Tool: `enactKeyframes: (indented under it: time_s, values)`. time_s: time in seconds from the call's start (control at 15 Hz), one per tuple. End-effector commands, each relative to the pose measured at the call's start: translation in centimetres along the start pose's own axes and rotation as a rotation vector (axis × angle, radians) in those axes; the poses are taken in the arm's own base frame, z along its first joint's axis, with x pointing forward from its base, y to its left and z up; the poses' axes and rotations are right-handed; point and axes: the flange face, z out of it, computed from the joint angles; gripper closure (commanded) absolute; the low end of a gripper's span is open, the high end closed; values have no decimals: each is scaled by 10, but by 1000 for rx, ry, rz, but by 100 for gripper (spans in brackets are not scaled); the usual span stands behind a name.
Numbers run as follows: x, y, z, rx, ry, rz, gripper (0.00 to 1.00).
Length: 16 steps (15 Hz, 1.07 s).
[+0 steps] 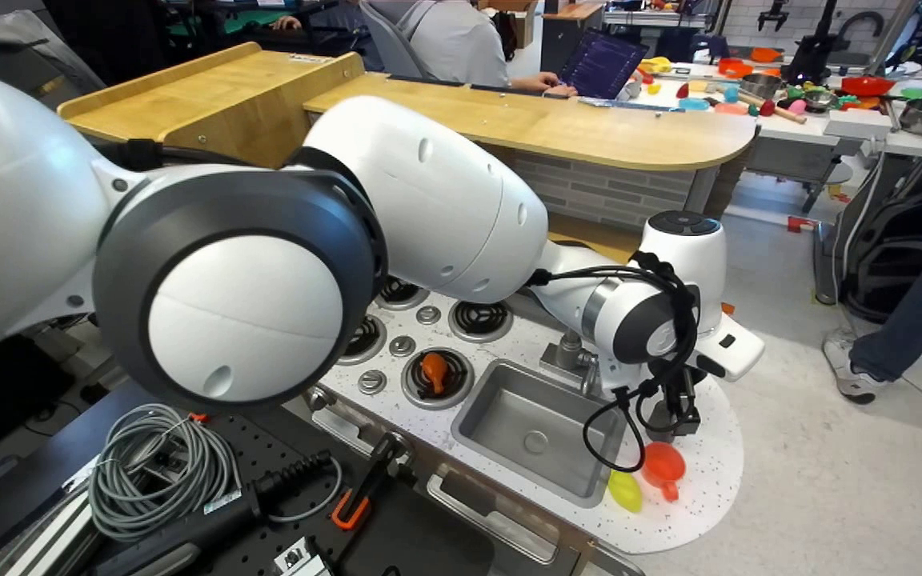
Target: Put the grey cup in the orange cup
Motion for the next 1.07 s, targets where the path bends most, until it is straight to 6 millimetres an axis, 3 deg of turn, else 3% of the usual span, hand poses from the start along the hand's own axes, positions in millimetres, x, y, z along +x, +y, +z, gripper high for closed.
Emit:
enactKeyframes:
  time_s: [0.0,0.2,0.47,1.0]
  values:
    - [8,-3,1,10,-14,8,80]
    - [11,-8,-11,36,0,4,87]
    - [15,-10,-26,74,3,9,87]
    - [3,-16,-61,132,18,-46,87]
